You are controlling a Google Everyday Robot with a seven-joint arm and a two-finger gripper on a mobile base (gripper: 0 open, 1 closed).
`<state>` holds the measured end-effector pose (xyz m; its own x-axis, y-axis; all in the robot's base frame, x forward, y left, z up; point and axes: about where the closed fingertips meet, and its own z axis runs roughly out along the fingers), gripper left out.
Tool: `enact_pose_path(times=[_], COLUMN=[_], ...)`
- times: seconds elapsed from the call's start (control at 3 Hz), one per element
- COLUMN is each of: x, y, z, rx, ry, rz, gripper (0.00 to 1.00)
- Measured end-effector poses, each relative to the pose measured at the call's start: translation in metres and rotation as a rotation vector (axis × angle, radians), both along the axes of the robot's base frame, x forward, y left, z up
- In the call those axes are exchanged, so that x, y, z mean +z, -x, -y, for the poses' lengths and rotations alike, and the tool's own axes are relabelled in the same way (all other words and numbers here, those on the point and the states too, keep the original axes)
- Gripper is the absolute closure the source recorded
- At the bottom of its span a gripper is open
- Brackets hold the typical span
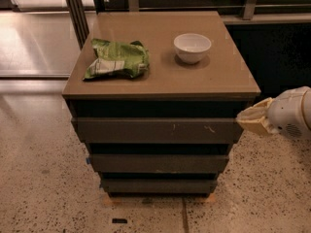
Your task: Open top drawer
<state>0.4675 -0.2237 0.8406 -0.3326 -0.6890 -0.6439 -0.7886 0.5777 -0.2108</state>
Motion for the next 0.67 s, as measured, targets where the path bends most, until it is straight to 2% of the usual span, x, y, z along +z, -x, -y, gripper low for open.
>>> enact_pose_path(times=[0.33, 0.67], x=[-0.045, -0.072], y=[0.002, -0.026], z=[-0.008, -0.014], rx=[-0.066, -0.117], ry=[-0.109, -0.198], rz=[0.041, 0.130], gripper=[1.00, 1.00])
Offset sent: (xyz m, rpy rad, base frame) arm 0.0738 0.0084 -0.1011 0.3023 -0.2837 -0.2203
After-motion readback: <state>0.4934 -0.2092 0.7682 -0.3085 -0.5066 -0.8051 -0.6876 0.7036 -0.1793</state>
